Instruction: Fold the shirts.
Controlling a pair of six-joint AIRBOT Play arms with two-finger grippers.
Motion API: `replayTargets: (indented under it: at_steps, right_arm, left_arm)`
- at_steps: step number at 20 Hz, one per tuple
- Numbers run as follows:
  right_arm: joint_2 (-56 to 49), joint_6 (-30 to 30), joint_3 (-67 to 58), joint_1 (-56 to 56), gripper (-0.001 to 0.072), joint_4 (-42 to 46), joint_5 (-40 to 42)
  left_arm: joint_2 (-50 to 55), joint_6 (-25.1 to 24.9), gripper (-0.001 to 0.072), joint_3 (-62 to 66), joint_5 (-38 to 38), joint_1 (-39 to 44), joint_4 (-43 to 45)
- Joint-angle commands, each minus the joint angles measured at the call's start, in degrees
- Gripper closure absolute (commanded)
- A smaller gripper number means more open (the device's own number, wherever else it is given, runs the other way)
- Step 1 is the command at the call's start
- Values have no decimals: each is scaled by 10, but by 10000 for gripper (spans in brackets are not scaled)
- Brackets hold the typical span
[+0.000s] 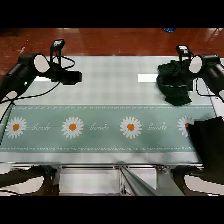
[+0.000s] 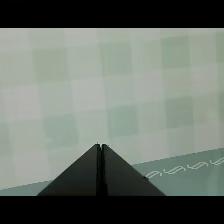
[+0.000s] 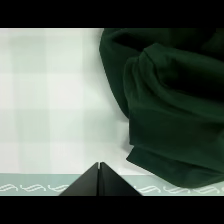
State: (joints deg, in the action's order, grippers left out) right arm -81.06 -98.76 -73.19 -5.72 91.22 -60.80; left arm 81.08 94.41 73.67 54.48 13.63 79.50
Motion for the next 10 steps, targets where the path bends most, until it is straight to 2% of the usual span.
replayTargets:
  at_steps: [1, 10]
  right_arm:
    - [0, 0, -1, -1, 687, 0, 0]
    - [0, 0, -1, -1, 687, 0, 0]
  left_arm:
    - [0, 0, 687, 0, 0, 0, 0]
    - [0, 0, 687, 0, 0, 0, 0]
